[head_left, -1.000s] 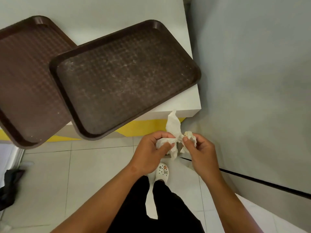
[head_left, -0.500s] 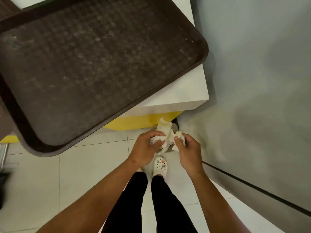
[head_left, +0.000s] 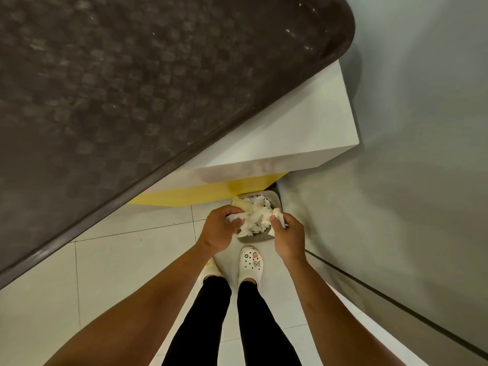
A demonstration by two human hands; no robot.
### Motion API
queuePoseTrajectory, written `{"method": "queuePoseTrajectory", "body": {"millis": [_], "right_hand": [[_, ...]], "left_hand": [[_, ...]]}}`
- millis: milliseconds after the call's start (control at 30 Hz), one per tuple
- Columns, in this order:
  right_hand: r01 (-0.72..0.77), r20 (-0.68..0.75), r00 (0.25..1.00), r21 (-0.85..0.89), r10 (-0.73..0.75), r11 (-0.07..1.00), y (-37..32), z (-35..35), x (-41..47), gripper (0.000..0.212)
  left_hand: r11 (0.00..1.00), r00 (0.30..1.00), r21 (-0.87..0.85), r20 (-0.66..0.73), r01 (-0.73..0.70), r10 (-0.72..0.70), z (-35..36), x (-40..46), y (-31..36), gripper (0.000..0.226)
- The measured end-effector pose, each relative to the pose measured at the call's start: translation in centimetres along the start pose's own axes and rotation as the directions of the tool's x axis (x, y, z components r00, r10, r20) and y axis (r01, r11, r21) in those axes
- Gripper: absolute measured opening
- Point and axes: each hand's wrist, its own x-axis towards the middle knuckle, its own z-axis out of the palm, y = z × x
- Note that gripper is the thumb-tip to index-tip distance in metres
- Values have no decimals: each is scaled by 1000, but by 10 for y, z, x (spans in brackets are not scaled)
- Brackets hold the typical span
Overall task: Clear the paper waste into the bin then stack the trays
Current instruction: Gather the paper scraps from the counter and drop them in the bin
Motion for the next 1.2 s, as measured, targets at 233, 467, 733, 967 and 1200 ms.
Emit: {"method": "queuePoseTrajectory", "body": {"millis": [233, 467, 733, 967, 1200], "right_hand": [[-47, 39, 998, -21, 48, 999, 20, 11, 24, 19], [-71, 126, 988, -112, 85, 991, 26, 9, 26, 54], [-35, 131, 990, -67, 43, 997, 43, 6, 18, 43], [-26, 169, 985, -23, 29, 999, 31, 1, 3, 39], [72, 270, 961, -20, -64, 997, -17, -12, -25, 22]], "left_hand": [[999, 999, -14, 2, 45, -45, 9, 28, -28, 18], [993, 999, 110, 37, 30, -35, 25, 52, -48, 18], [981, 990, 195, 134, 22, -49, 49, 77, -60, 31], [983, 992, 186, 120, 4, -26, 31, 71, -52, 56], [983, 995, 175, 83, -61, 47, -13, 17, -26, 26]]}}
